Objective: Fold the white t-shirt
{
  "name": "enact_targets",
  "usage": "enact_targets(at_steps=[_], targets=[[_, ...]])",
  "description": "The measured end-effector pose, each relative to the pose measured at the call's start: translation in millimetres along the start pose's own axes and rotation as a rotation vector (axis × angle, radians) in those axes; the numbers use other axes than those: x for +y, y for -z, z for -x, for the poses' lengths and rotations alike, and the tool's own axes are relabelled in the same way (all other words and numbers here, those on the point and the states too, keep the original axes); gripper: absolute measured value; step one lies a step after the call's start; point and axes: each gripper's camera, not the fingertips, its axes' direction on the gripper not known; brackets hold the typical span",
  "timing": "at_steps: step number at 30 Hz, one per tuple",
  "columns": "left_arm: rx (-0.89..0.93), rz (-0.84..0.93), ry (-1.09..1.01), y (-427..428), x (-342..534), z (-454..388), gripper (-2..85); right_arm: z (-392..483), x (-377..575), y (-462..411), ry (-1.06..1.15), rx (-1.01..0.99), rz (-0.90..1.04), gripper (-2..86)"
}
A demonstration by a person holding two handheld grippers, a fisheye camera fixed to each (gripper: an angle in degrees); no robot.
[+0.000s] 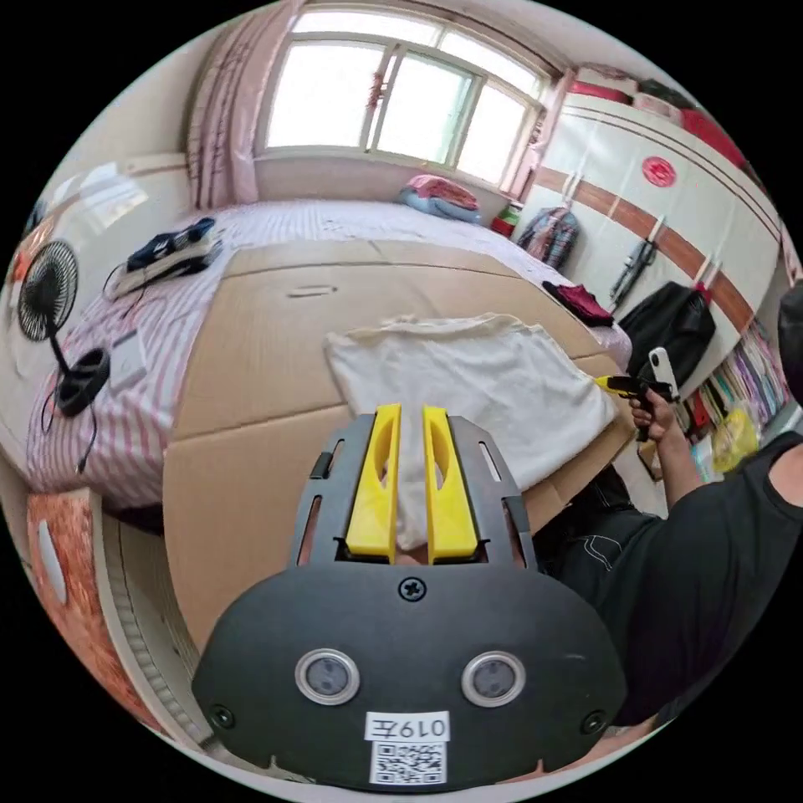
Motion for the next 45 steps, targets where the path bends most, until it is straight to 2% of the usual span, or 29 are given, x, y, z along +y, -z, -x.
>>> enact_targets(at_steps=[1, 3, 6, 9, 16, 21, 25, 34, 42, 45], targets=[[0.024, -0.001, -0.055, -7.4, -13.3, -12.4, 4.1, -2.8, -1.0, -1.0, 0.005, -0.017, 0.007, 0.1], [0.128, 0.013, -0.300, -46.0, -68.1, -70.4, 6.4, -6.2, -3.1, -3.7, 0.007, -0.017, 0.026, 0.3], [0.182, 0.028, -0.537, -107.0, -133.1, -144.9, 7.9, -11.0, -4.7, 1.7, -0.002, 0.013, 0.005, 0.5], [0.284, 0.106, -0.639, -184.7, -199.2, -202.2, 8.7, -17.4, -3.1, 11.9, -0.008, -0.007, -0.040, 0.6], [0.437, 0.364, -0.656, -363.4, -311.0, -274.8, 8.9, -31.4, -0.7, 20.1, -0.001, -0.037, -0.046, 0.7], [0.356, 0.460, -0.676, -451.4, -344.1, -302.2, 8.6, -41.9, 0.7, 27.2, 0.002, -0.050, -0.065, 0.7], [0.419, 0.458, -0.658, -482.8, -359.3, -308.5, 8.7, -49.7, 3.2, 26.8, 0.003, -0.059, -0.055, 0.6], [0.403, 0.472, -0.701, -547.3, -380.7, -337.9, 3.9, -62.1, 15.2, 25.1, 0.006, -0.050, -0.069, -0.4], [0.420, 0.379, -0.604, -579.3, -408.5, -341.3, 1.0, -67.3, 33.8, 32.2, 0.011, 0.014, -0.104, -0.5], [0.395, 0.400, -0.604, -597.9, -411.3, -347.7, 0.9, -74.7, 40.2, 26.4, -0.010, 0.003, -0.097, -0.3]])
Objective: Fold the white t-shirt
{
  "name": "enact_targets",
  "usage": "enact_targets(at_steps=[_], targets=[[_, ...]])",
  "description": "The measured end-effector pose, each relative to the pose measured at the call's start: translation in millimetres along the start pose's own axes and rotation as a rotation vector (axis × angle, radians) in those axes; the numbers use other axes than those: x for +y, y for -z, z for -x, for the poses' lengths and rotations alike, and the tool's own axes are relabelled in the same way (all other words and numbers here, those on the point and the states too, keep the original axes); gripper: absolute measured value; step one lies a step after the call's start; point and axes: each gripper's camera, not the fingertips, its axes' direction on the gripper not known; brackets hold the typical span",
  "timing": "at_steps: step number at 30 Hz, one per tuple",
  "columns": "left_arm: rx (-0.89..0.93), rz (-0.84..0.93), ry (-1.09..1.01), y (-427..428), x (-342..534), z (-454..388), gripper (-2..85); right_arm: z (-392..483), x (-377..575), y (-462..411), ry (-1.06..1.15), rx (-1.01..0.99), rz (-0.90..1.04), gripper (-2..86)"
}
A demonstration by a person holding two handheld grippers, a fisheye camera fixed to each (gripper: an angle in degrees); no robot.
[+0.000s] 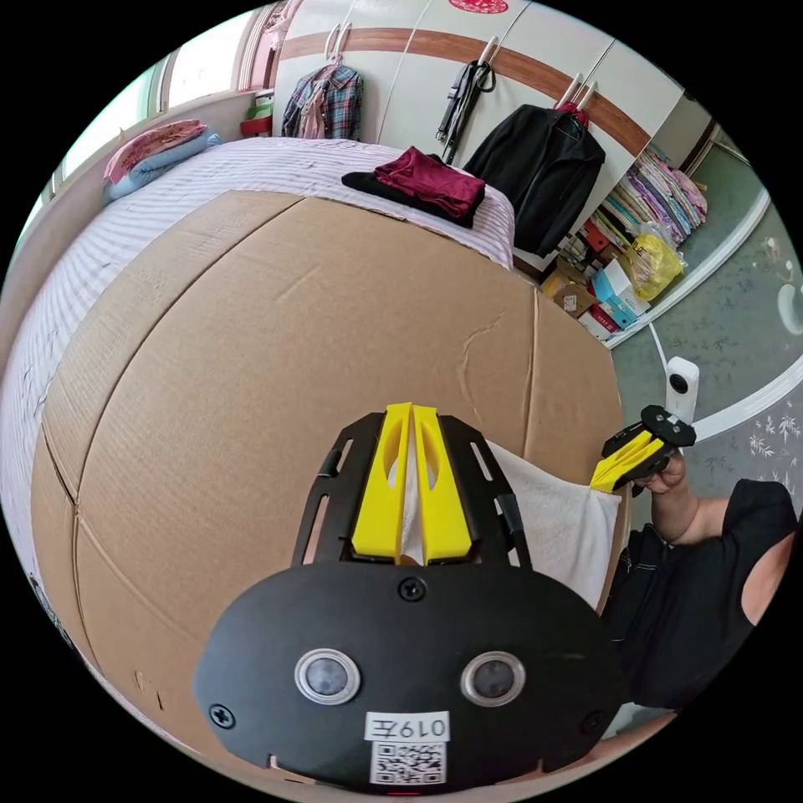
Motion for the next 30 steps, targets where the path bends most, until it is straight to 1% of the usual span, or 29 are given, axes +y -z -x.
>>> enact_targets(at_steps=[4, 7, 10, 13, 18, 21, 23, 30], targets=[[-0.034, 0.040, -0.014, -18.6, -10.3, 0.5, 0.9, -4.2, 19.0, 12.7, 0.007, -0.022, -0.056, 1.0], [-0.045, 0.046, -0.014, -26.8, -17.0, 2.3, 0.9, 0.1, 39.2, 32.5, 0.090, -0.073, -0.082, 2.8], [-0.033, 0.042, -0.007, -33.2, -22.5, 5.5, 0.9, 4.4, 56.7, 35.8, 0.147, -0.113, -0.013, 6.4], [-0.025, 0.038, -0.004, -39.1, -27.0, 6.3, 1.0, 7.7, 71.4, 30.5, 0.162, -0.057, 0.040, 7.7], [-0.014, 0.022, 0.009, -44.2, -31.4, 5.2, 1.0, 4.6, 85.0, 20.2, 0.156, -0.100, 0.052, 6.5], [-0.009, 0.010, 0.017, -43.7, -31.3, 4.3, 1.0, 4.0, 90.3, 10.8, 0.138, -0.085, 0.087, 5.6], [-0.004, 0.003, 0.023, -43.1, -30.1, 3.4, 0.9, 5.0, 97.0, 10.9, 0.130, -0.098, 0.075, 2.3], [-0.016, -0.031, 0.045, -37.6, -18.1, -6.2, 0.9, 12.6, 124.2, 19.0, 0.109, -0.143, -0.003, 0.2]])
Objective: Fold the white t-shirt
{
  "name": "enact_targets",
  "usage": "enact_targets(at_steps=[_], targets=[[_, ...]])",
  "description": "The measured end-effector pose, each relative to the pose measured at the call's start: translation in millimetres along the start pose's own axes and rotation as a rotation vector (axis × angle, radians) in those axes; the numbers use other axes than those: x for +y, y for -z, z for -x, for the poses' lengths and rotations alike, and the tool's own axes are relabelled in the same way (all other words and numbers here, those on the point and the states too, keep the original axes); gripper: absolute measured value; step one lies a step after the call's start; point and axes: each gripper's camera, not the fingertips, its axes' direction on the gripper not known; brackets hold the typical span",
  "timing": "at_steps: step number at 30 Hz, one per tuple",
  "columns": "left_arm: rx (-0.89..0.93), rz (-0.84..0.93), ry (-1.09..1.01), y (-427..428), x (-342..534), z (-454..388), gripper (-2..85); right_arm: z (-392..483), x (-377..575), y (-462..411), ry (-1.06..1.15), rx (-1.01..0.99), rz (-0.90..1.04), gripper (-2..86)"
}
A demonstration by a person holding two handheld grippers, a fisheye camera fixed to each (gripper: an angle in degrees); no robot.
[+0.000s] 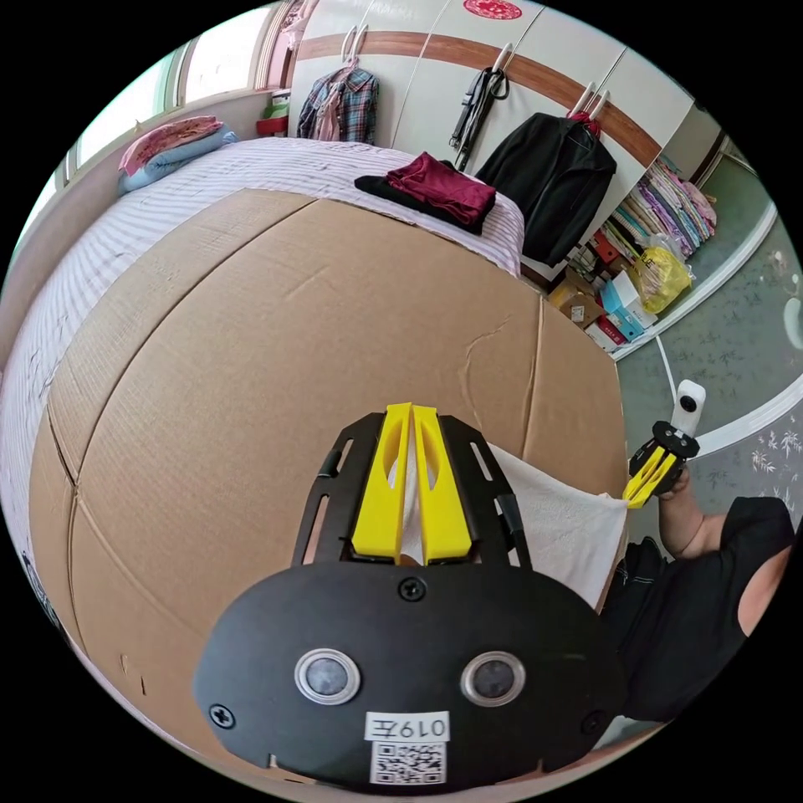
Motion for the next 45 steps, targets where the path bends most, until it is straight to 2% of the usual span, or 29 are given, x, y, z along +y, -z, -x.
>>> enact_targets(at_steps=[11, 20, 32, 40, 43, 45], targets=[[-0.039, -0.031, 0.000, 5.6, 22.5, -36.2, 0.7, 39.1, 33.3, -34.7, -0.022, 0.090, 0.031, -0.1], [-0.213, 0.100, -0.068, 4.0, 51.6, -87.7, 0.9, 81.6, 51.1, -71.0, -0.032, 0.099, 0.029, 0.3], [-0.258, 0.201, -0.141, 62.6, 115.7, -135.8, 2.1, 167.4, 59.4, -132.7, -0.006, 0.177, 0.076, 0.5], [-0.072, 0.048, -0.026, 136.2, 202.9, -134.1, 3.4, 229.8, 59.4, -163.3, -0.004, 0.285, 0.061, -0.4], [-0.002, -0.131, 0.026, 186.8, 259.0, -140.1, 2.4, 262.3, 55.2, -177.3, 0.055, 0.295, 0.009, -0.6], [0.040, -0.332, 0.040, 237.7, 324.0, -157.6, 1.7, 282.0, 49.8, -189.8, 0.111, 0.275, -0.013, -0.6]])
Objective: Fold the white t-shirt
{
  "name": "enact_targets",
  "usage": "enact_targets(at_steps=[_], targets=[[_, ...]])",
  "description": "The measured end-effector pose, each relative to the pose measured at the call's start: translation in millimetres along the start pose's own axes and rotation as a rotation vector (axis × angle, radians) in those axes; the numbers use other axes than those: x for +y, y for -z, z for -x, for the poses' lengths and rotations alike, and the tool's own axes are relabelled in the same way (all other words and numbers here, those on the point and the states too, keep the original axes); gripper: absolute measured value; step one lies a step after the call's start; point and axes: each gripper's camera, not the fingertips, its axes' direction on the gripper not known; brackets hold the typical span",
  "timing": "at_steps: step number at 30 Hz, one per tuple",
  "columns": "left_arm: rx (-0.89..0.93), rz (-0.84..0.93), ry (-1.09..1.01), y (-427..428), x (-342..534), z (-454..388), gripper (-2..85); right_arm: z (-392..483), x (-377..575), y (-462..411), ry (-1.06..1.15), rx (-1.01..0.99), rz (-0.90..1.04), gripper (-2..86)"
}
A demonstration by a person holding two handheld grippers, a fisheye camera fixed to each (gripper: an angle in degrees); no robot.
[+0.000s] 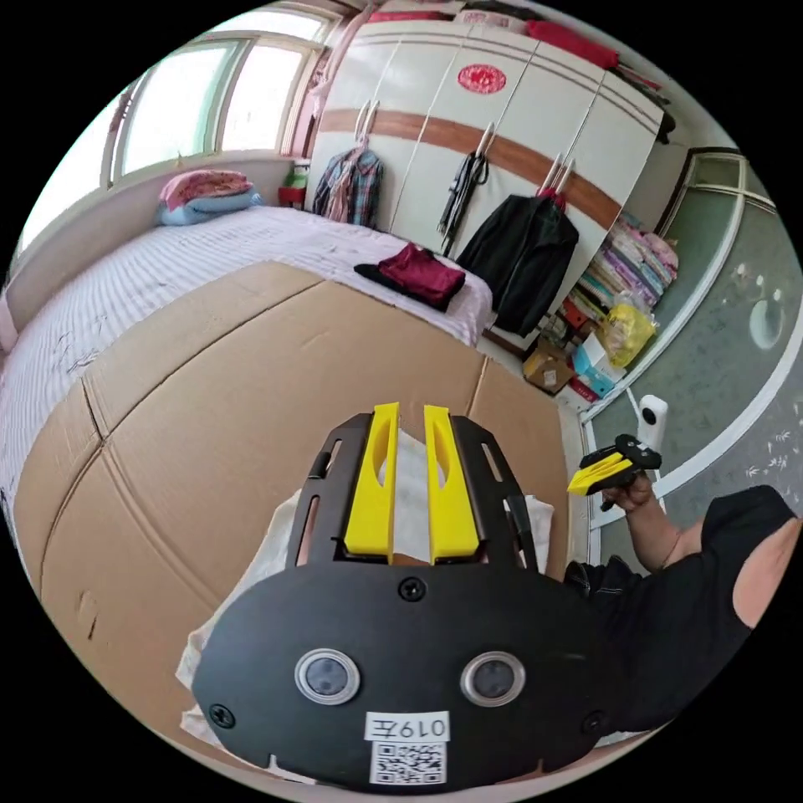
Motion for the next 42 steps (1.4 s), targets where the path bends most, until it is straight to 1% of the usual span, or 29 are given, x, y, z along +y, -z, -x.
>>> enact_targets(at_steps=[1, 3, 4, 6, 7, 8, 9, 10, 12, 14, 16, 18, 20, 24, 26, 27, 28, 29, 30, 31, 33, 35, 38, 42], targets=[[-0.003, -0.047, -0.002, 17.6, 13.8, -6.5, 1.6, 15.1, -7.1, -6.9, 0.046, -0.022, -0.010, -0.6], [-0.060, -0.194, -0.012, 82.3, 75.6, -35.9, 1.5, 38.3, -21.5, -20.8, 0.113, -0.050, -0.005, -0.6], [-0.083, -0.222, -0.006, 97.1, 93.0, -43.2, 1.4, 54.4, -33.5, -31.9, 0.160, -0.067, 0.003, -0.6], [-0.173, -0.309, 0.040, 148.9, 166.0, -71.6, 1.5, 79.0, -55.8, -50.4, 0.226, -0.108, 0.020, -0.6], [-0.201, -0.325, 0.054, 160.4, 185.1, -78.6, 1.5, 96.1, -73.7, -63.8, 0.264, -0.140, 0.034, -0.6], [-0.270, -0.351, 0.100, 181.9, 223.6, -91.3, 1.4, 114.7, -93.6, -78.1, 0.310, -0.183, 0.049, -0.6], [-0.346, -0.365, 0.161, 201.6, 260.7, -101.8, 1.4, 124.8, -104.4, -85.7, 0.335, -0.207, 0.059, -0.6], [-0.385, -0.365, 0.196, 210.9, 278.3, -106.3, 1.4, 146.7, -126.9, -101.3, 0.389, -0.249, 0.077, -0.6], [-0.508, -0.329, 0.305, 244.3, 339.0, -123.6, 1.4, 184.3, -162.3, -128.8, 0.482, -0.305, 0.111, -0.5], [-0.557, -0.317, 0.381, 268.0, 378.5, -136.8, 1.6, 239.6, -209.5, -174.9, 0.603, -0.378, 0.210, -0.3], [-0.601, -0.323, 0.438, 287.9, 414.6, -148.7, 1.8, 284.2, -241.0, -212.5, 0.701, -0.408, 0.270, -0.1], [-0.678, -0.294, 0.515, 309.8, 456.3, -159.6, 2.1, 326.4, -270.6, -254.1, 0.774, -0.379, 0.316, 0.0], [-0.692, -0.277, 0.511, 321.9, 478.6, -167.6, 2.6, 377.8, -307.6, -310.2, 0.838, -0.330, 0.343, 0.0], [-0.728, -0.207, 0.414, 337.7, 504.2, -180.7, 4.8, 443.2, -361.6, -402.1, 0.898, -0.345, 0.413, 1.0], [-0.739, -0.211, 0.397, 348.6, 511.7, -181.2, 5.4, 481.8, -392.9, -464.4, 0.908, -0.400, 0.525, 1.8], [-0.709, -0.230, 0.390, 358.1, 517.9, -179.4, 5.8, 492.9, -398.0, -477.2, 0.925, -0.440, 0.560, 1.9], [-0.676, -0.241, 0.386, 363.0, 521.5, -177.9, 5.9, 517.3, -405.5, -498.1, 0.974, -0.553, 0.622, 2.4], [-0.597, -0.269, 0.389, 372.6, 528.9, -173.2, 6.2, 541.6, -410.3, -515.0, 1.031, -0.640, 0.666, 2.9], [-0.528, -0.296, 0.404, 381.5, 537.0, -167.6, 6.4, 553.9, -411.6, -522.6, 1.070, -0.670, 0.686, 3.3], [-0.502, -0.302, 0.409, 385.2, 540.7, -165.1, 6.4, 578.1, -413.2, -538.0, 1.158, -0.703, 0.730, 4.4], [-0.477, -0.300, 0.435, 397.0, 554.2, -158.1, 6.7, 610.8, -417.9, -564.3, 1.256, -0.692, 0.788, 6.4], [-0.452, -0.284, 0.447, 403.7, 563.1, -154.6, 6.8, 650.6, -430.5, -598.6, 1.317, -0.762, 0.895, 7.4], [-0.405, -0.268, 0.449, 413.6, 575.9, -154.5, 7.0, 699.2, -451.4, -635.0, 1.371, -0.827, 0.970, 7.0], [-0.391, -0.278, 0.472, 431.9, 591.9, -157.0, 6.8, 756.6, -468.6, -679.4, 1.477, -0.787, 1.056, 6.6]])
